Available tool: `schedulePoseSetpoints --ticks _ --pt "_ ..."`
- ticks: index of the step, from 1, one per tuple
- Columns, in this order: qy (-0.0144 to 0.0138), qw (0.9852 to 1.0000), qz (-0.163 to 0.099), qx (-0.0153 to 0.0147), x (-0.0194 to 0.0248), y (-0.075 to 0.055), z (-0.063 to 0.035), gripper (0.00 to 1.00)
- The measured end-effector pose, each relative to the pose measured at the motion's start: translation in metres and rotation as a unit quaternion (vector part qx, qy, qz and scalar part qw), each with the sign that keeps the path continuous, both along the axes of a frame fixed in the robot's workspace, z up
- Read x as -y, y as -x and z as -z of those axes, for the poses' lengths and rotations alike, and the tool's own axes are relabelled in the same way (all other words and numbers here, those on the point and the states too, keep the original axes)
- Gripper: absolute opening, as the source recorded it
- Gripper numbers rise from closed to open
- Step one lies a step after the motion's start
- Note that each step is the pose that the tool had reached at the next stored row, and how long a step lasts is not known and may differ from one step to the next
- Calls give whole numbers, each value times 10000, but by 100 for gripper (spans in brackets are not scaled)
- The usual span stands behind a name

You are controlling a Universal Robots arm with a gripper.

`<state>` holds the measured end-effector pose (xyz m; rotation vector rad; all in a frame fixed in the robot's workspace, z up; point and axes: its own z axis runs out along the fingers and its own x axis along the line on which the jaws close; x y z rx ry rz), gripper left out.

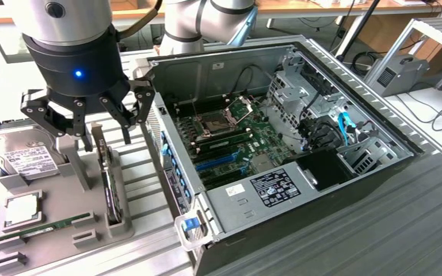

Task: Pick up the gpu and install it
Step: 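Pick up the gpu and move the gpu toward the slot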

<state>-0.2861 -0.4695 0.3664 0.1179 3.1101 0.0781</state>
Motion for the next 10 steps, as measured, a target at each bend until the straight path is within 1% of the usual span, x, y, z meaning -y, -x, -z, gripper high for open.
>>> schedulePoseSetpoints --ticks 10 --pt "0 10000 0 0 0 0 22 56"
